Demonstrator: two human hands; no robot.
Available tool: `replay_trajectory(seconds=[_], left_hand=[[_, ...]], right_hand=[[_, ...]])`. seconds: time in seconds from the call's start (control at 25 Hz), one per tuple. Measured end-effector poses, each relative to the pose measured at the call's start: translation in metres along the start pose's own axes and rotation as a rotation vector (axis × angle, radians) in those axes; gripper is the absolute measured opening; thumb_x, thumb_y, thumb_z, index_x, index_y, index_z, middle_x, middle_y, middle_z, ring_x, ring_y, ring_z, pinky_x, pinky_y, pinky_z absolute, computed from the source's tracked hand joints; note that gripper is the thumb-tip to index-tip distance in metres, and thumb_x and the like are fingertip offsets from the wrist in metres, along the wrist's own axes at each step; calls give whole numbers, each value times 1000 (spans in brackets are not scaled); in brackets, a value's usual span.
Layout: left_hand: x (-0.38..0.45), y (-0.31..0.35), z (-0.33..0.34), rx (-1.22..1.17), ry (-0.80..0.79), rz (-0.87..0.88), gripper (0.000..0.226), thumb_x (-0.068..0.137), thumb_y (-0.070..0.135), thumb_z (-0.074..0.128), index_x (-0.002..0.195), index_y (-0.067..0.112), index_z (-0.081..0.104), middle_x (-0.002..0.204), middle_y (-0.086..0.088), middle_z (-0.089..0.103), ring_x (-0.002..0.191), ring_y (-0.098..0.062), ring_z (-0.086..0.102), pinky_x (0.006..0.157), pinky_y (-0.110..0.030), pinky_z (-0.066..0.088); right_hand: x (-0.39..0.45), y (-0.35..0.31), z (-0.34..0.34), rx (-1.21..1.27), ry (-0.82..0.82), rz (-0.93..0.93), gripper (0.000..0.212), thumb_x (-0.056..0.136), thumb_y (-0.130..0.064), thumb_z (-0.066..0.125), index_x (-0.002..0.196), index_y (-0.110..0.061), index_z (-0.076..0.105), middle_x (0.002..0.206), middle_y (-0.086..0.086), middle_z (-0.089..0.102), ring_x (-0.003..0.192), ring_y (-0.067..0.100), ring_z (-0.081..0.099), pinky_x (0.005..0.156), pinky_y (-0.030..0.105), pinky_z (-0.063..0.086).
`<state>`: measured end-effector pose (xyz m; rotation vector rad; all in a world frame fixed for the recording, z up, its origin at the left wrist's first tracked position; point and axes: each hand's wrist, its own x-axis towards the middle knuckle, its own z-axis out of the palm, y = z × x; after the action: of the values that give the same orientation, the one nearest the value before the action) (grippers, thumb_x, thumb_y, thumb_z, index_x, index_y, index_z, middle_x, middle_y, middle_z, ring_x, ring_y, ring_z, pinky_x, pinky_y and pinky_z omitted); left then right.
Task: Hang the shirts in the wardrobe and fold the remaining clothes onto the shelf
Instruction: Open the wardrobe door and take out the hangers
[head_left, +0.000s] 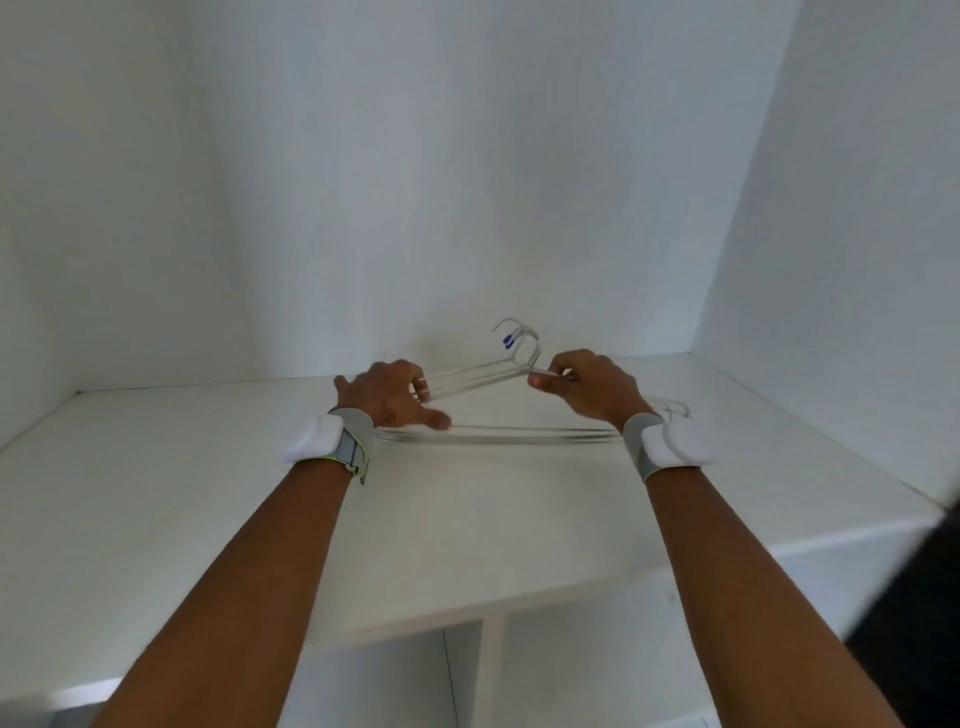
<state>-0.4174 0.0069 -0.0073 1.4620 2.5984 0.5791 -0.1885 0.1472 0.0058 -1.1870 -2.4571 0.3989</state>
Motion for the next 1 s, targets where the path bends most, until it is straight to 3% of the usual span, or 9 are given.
replay_trajectory(seconds=[0.12,0.2,0.32,0.4,0.48,0.56,0.64,0.8,1.0], left_hand=[[-21,18,2,-561,170,34,53,61,53,84,102,23,66,107,0,64,102,-18,58,95,-33,44],[-43,42,12,-982,201,80,63,71,37,83,124,20,54,120,-7,56,105,-20,57,92,-34,50],[-94,93,39,-1669,-298,-60,45,86,23,68,126,14,49,115,-12,58,91,-26,64,82,-49,56],[-140,113,61,-1843,-646,-132,16,93,22,58,107,13,57,110,-12,59,93,-27,64,86,-50,53],[-213,139,94,-1839,-991,-204,14,95,26,54,103,15,57,113,-10,61,98,-25,62,93,-47,50],[-246,143,120,-1847,-1076,-217,15,96,29,52,103,17,56,119,-9,63,102,-25,62,93,-42,48],[-347,161,145,-1707,-1387,-279,15,97,33,50,102,21,55,123,-7,64,108,-29,62,96,-44,46],[-466,165,182,-1496,-1685,-294,15,99,36,46,104,23,53,126,-9,62,115,-33,58,102,-49,41],[-685,123,226,-888,-2076,-129,12,100,29,40,96,25,50,124,-7,60,105,-30,60,93,-52,44]], right_hand=[[-57,16,-27,47,131,136,42,85,-67,51,74,-28,63,86,-4,64,89,22,58,80,34,41],[-103,24,-41,117,225,232,41,84,-67,53,70,-30,65,81,-5,63,85,22,59,82,35,45],[-198,28,-49,261,426,399,38,82,-62,59,65,-29,68,77,-5,64,73,19,55,78,33,47],[-269,25,-39,342,507,496,36,87,-50,64,67,-21,69,63,-6,55,59,14,49,61,23,44],[-370,20,-30,380,643,675,28,88,-37,67,71,-14,69,56,-3,51,46,9,39,43,16,32],[-421,21,-11,493,619,756,22,89,-25,67,80,-6,70,58,2,57,43,11,33,35,16,23],[-540,8,7,567,791,953,18,92,-17,63,93,1,69,66,5,64,45,13,32,37,14,20],[-670,-15,62,576,929,1155,20,95,1,50,109,-1,64,74,4,67,38,3,39,35,15,27],[-876,-119,148,471,1285,1604,26,90,10,46,95,-6,66,69,6,62,45,-4,48,49,13,38]])
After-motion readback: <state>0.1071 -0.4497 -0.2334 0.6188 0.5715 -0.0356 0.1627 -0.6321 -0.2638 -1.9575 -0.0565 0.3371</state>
